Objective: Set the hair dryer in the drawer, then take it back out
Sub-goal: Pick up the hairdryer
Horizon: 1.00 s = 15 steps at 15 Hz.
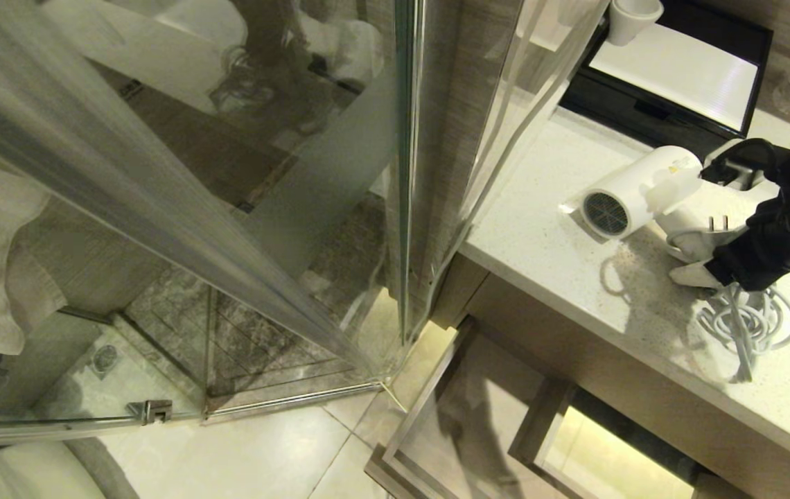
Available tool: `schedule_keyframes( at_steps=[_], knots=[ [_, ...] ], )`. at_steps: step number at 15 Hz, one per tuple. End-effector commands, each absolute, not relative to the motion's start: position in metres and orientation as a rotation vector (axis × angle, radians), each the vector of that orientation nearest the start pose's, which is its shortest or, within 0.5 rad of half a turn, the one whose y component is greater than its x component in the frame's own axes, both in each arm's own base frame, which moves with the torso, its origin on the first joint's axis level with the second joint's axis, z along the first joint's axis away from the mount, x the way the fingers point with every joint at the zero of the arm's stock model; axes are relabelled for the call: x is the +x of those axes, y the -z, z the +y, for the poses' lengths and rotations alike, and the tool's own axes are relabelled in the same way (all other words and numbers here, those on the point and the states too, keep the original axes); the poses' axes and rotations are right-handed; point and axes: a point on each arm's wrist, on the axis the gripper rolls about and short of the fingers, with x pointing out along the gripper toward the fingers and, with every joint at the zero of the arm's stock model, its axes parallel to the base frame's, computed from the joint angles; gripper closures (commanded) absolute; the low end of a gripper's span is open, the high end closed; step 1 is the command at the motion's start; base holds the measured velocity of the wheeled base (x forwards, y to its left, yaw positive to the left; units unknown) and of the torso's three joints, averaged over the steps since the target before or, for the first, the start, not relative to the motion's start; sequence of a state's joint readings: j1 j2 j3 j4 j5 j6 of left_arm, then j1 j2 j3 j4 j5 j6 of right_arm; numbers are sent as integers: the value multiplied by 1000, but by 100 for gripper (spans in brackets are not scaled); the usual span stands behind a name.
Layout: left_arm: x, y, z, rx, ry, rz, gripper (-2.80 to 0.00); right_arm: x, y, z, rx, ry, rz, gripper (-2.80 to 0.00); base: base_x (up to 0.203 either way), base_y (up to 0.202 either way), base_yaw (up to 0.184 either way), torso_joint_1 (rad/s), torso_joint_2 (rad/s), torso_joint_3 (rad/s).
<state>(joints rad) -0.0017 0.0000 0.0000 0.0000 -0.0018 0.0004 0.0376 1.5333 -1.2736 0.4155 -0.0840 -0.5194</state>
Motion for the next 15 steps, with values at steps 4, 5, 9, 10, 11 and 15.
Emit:
schedule_keyframes(
  at_steps=[4,5,9,10,11,15],
  knots=[
    [-23,-75,0,0,3,2,0,262,-255,4,-541,-127,707,0,0,0,0,0,0,0],
    [-23,-75,0,0,3,2,0,263,-254,4,-543,-129,719,0,0,0,0,0,0,0],
    [-23,-75,0,0,3,2,0,264,-255,4,-541,-127,713,0,0,0,0,0,0,0],
    [-23,-75,0,0,3,2,0,261,-257,4,-541,-125,708,0,0,0,0,0,0,0],
    [-23,-75,0,0,3,2,0,260,-257,4,-541,-125,707,0,0,0,0,0,0,0],
    [-23,-75,0,0,3,0,0,245,-269,4,-542,-119,661,0,0,0,0,0,0,0]
  ],
)
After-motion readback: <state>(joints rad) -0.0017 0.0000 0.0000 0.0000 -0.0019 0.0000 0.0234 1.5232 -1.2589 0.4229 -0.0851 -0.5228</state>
